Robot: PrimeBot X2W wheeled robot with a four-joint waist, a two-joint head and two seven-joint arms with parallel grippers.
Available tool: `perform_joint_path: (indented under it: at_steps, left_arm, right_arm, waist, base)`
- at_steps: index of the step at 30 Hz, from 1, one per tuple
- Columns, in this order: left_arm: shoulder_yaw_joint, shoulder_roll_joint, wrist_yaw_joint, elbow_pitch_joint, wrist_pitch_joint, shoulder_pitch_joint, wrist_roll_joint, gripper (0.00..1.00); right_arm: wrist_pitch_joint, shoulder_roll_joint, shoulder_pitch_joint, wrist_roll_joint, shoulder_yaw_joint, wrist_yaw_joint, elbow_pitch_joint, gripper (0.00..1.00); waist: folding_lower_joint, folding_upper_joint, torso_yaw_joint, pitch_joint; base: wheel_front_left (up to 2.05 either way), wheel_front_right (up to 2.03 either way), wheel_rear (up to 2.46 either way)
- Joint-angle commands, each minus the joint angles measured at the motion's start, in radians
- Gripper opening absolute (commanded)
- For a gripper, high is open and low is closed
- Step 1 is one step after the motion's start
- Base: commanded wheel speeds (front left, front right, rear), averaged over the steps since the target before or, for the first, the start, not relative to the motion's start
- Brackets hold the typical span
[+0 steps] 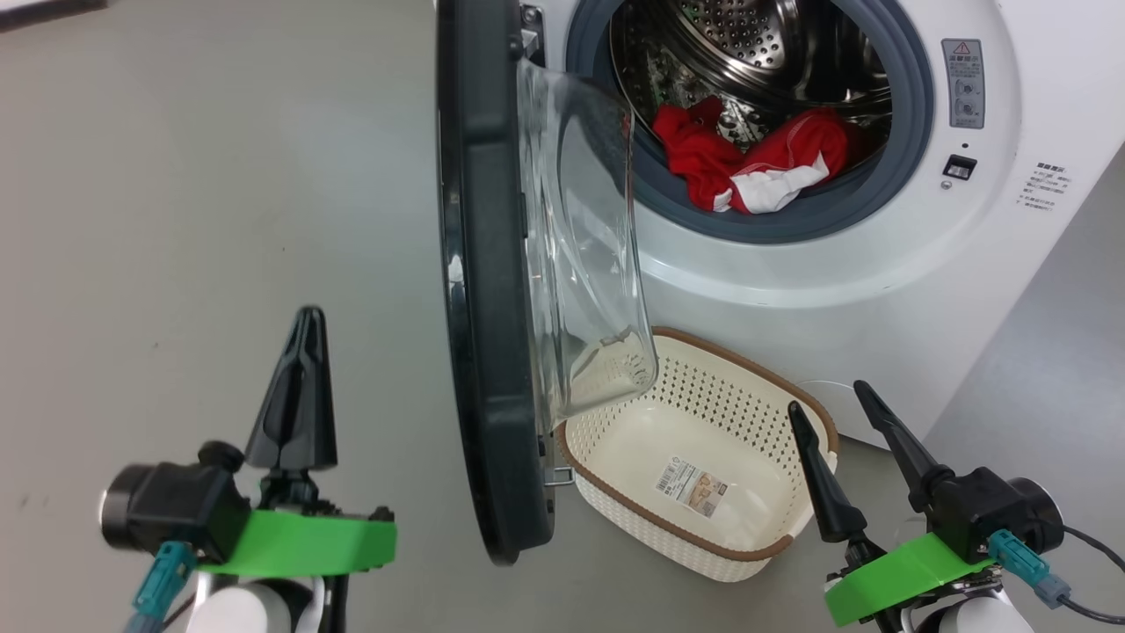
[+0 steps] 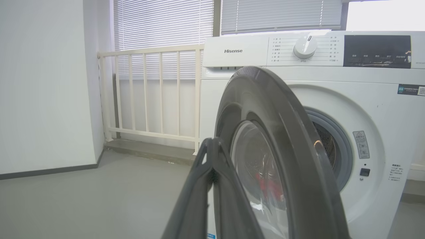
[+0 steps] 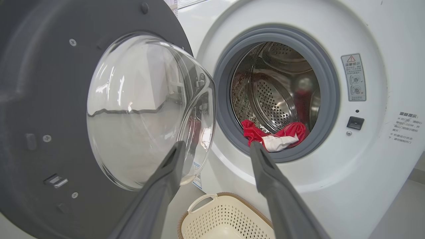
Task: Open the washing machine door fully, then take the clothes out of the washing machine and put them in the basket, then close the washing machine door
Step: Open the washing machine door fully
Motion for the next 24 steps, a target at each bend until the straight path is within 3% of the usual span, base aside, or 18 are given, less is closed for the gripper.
perform_joint_path:
  at_steps: [1, 8, 14, 24]
  left_arm:
    - [0.028, 0.017, -0.006, -0.041, -0.005, -0.044, 0.01, 0.0]
    - [-0.038, 0.012, -0.012, -0.178, 0.016, -0.069, 0.011, 0.0]
    - [-0.174, 0.006, -0.032, -0.256, 0.075, -0.052, 0.006, 0.0]
    - [-0.32, 0.002, -0.031, -0.186, 0.164, -0.034, -0.061, 0.0]
  right_arm:
    - [-0.006, 0.002, -0.027, -0.011, 0.023, 0.004, -0.022, 1.0]
    - [-0.006, 0.002, -0.031, -0.012, 0.039, 0.004, -0.02, 1.0]
    - [-0.006, 0.002, -0.038, -0.014, 0.045, 0.004, -0.021, 1.0]
    - [-0.006, 0.002, -0.056, -0.015, 0.052, 0.004, -0.021, 1.0]
  waist:
    - [0.0, -0.0001, -0.002, 0.0]
    - [0.0, -0.0001, -0.019, 0.005]
    - [0.0, -0.0001, -0.027, 0.014]
    - [0.0, -0.0001, -0.041, 0.032]
  base:
    - [0.0, 0.0, 0.0]
    - [0.0, 0.0, 0.0]
    - [0.0, 0.0, 0.0]
    - [0.0, 0.0, 0.0]
